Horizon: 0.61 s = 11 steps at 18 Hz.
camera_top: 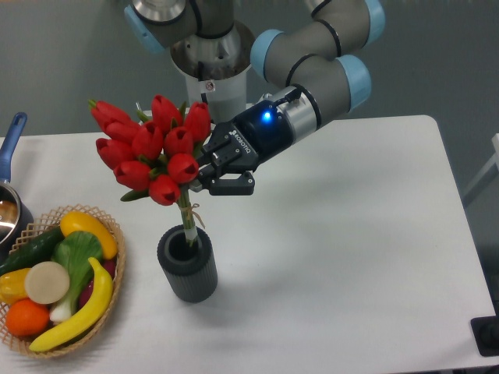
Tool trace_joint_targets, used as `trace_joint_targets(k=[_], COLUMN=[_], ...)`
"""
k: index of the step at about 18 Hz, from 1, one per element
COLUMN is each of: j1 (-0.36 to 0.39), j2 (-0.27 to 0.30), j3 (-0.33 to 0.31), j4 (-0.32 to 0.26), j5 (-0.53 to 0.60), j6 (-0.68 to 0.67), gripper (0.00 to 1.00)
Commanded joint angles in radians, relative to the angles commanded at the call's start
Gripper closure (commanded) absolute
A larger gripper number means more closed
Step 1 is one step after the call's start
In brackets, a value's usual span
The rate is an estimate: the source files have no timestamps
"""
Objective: Insert the flowers into the vase
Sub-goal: 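Lower the tulip stems down into the black vase opening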
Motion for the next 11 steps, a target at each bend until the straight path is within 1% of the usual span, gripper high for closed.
trace_joint_targets(k=[11], j1=[-0.015], j2=[-0.058], j3=[-0.002], j4=[0.003], j5=[0.003], j6=[0.006], gripper=[0.93])
